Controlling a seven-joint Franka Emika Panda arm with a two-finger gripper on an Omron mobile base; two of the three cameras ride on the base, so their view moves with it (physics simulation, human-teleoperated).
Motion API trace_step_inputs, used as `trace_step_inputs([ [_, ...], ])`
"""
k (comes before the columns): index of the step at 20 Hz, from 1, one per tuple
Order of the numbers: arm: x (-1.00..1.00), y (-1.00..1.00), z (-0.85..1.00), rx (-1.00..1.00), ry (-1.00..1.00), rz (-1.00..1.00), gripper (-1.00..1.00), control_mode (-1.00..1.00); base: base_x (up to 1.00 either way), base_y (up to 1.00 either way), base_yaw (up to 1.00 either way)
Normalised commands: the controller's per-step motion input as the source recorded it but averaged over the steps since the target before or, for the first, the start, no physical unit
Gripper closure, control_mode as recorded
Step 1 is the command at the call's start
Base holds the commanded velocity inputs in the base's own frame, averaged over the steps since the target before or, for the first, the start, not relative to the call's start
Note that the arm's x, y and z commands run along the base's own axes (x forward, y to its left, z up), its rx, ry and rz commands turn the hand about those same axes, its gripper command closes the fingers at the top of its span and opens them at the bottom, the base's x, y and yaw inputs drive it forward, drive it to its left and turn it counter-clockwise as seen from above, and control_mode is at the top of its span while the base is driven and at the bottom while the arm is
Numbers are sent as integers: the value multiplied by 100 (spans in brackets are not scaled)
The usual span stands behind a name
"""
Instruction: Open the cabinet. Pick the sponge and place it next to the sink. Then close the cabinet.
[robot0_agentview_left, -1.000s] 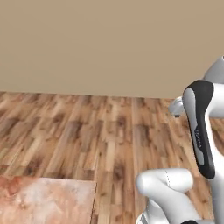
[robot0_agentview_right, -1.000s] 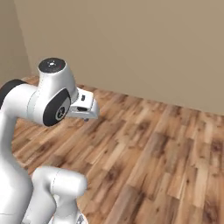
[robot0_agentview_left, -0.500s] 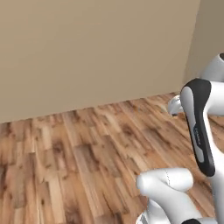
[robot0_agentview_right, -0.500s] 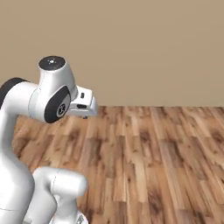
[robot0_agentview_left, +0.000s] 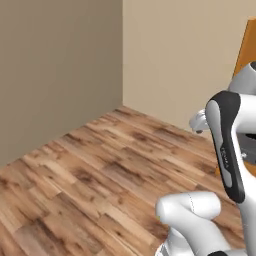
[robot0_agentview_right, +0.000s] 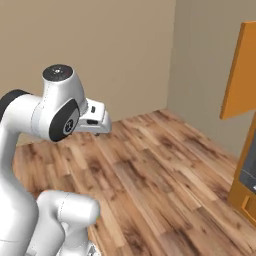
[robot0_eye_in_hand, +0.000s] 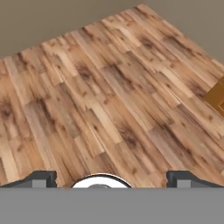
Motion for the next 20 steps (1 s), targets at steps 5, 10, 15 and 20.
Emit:
trace_step_inputs([
  [5, 0, 0, 0, 0, 0, 0, -100, 100, 99, -2, -67],
  [10, 0, 0, 0, 0, 0, 0, -100, 100, 51, -50, -86],
  [15, 0, 0, 0, 0, 0, 0, -100, 100, 49, -49, -87],
  [20, 0, 0, 0, 0, 0, 0, -100, 100, 36, -18, -46],
])
